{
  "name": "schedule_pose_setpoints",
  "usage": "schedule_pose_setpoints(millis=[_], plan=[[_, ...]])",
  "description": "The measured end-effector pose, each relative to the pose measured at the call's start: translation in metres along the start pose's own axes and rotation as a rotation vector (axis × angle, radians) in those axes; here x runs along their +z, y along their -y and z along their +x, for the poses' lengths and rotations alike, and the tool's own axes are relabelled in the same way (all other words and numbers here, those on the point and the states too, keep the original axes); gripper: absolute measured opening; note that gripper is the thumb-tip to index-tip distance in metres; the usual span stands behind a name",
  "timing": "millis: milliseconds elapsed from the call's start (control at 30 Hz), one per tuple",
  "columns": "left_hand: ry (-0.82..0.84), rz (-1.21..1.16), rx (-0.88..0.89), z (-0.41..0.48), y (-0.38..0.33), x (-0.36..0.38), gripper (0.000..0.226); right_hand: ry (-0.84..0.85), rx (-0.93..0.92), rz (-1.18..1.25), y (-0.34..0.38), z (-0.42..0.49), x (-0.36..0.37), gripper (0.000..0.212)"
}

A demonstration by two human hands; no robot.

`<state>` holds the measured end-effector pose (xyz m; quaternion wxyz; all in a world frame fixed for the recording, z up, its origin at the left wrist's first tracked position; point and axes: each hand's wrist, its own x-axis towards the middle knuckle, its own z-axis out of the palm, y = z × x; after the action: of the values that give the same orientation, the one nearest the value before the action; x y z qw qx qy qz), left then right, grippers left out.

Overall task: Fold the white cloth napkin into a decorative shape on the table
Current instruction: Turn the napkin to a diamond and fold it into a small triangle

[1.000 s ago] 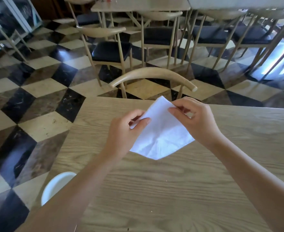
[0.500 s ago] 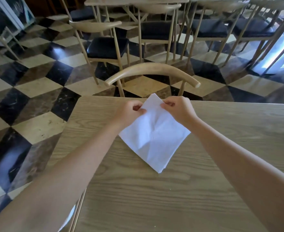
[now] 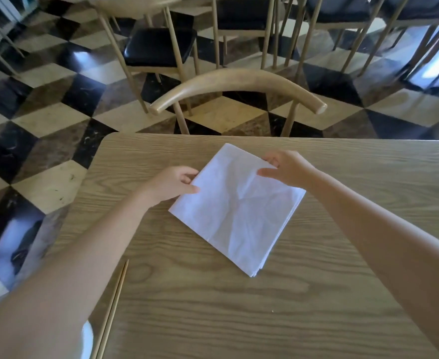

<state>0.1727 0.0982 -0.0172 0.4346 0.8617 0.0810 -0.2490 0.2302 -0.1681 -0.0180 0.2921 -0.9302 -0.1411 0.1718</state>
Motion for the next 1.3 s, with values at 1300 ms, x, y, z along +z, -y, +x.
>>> schedule_pose_setpoints(millis=[1300], plan=[[-0.582, 0.35, 0.42, -0.043, 0.071, 0.038, 0.016, -0.431, -0.046, 0.231, -0.079, -0.074, 0.035, 0.042]])
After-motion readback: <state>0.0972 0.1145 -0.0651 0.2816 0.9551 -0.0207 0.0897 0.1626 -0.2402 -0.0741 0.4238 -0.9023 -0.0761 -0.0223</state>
